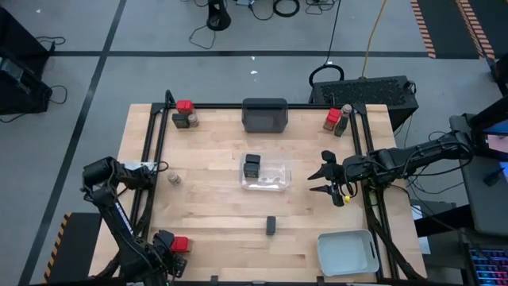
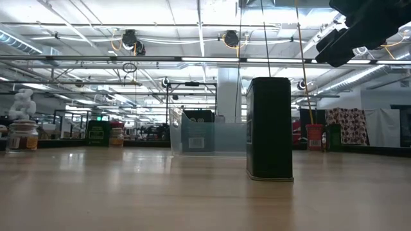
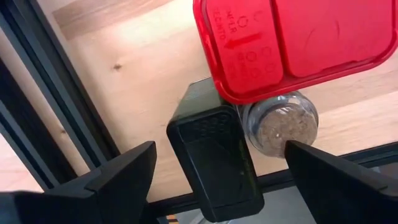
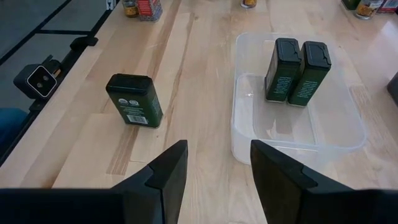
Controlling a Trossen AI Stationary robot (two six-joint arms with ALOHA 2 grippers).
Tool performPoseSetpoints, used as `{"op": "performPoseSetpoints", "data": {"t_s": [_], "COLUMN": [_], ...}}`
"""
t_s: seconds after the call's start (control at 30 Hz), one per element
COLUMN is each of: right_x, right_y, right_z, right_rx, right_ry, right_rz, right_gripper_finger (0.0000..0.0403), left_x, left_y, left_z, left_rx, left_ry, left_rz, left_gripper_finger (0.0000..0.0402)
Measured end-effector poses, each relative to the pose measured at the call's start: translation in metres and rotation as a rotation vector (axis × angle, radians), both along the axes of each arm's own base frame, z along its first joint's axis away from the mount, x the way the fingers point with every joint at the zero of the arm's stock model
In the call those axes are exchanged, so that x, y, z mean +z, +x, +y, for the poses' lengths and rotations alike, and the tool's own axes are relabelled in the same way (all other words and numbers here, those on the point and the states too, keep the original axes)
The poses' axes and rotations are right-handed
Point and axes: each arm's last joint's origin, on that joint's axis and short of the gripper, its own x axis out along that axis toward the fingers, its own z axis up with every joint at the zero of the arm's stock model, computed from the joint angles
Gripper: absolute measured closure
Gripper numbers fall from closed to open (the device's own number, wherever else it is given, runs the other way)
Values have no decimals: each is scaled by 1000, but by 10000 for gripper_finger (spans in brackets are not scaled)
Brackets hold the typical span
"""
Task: Sort spices by type
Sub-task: Put the green seasoning bottle into the transparent bin
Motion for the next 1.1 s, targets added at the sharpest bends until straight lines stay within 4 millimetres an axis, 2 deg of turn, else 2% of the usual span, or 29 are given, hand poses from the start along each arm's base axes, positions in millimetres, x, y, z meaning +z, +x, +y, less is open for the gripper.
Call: {"op": "performPoseSetpoints", "data": {"t_s": [0.27,0.7,1.1], "right_x": [0,0,0], "right_y": [0,0,0], "right_z": [0,0,0], "right_rx": [2,0,0], "right_ry": [-4,-1,-1], "right_rz": [2,2,4], "right_gripper_finger": [245,245,245], "left_x": [0,-1,4], "left_y": [0,0,-1], "left_z": [0,1,2], "left_rx": [0,1,-8], "left_ry": [1,3,-7], "left_rz": [0,5,-20], "left_gripper_finger": [44,124,130]}}
